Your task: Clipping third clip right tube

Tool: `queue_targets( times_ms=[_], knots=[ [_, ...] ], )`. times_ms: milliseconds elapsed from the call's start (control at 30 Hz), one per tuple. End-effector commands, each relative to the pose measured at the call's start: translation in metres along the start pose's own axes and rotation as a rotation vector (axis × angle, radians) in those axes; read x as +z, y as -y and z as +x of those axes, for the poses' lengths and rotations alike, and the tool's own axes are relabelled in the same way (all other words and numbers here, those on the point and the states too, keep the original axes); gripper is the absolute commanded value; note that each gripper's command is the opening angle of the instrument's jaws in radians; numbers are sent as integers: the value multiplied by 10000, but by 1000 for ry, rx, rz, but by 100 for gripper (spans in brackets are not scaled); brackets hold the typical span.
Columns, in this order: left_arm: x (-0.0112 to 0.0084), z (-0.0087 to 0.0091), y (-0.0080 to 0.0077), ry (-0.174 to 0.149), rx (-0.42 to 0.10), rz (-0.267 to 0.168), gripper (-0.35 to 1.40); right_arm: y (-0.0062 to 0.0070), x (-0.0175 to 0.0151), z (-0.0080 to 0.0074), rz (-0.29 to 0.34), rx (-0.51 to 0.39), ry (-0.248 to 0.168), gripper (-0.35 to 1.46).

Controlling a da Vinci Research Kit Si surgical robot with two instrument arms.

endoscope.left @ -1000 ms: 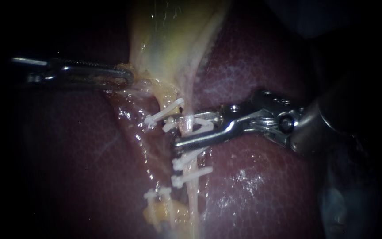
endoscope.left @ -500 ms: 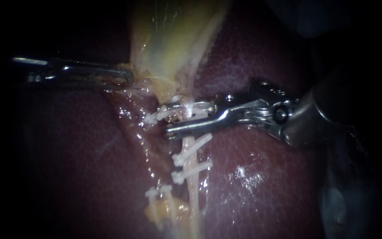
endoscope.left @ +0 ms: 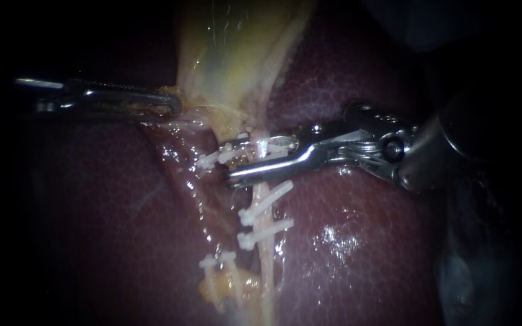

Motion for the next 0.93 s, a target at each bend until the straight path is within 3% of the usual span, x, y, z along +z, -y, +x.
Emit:
queue_targets(
  times_ms=[33, 167, 233, 267, 933],
  knots=[
    [1, 0, 0, 0, 0, 0, -35, 1, 0, 0, 1, -2, -1, 21],
    [0, 0, 0, 0, 0, 0, -35, 9, 2, 0, 2, 47, -1, 6],
    [0, 0, 0, 0, 0, 0, -35, 12, 3, 0, 2, 76, -1, -15],
    [0, 0, 0, 0, 0, 0, -35, 14, 3, -1, 5, 76, 1, -35],
    [0, 0, -1, 0, 0, 1, -35, 16, 1, -1, 20, 94, 24, -35]
  ],
)
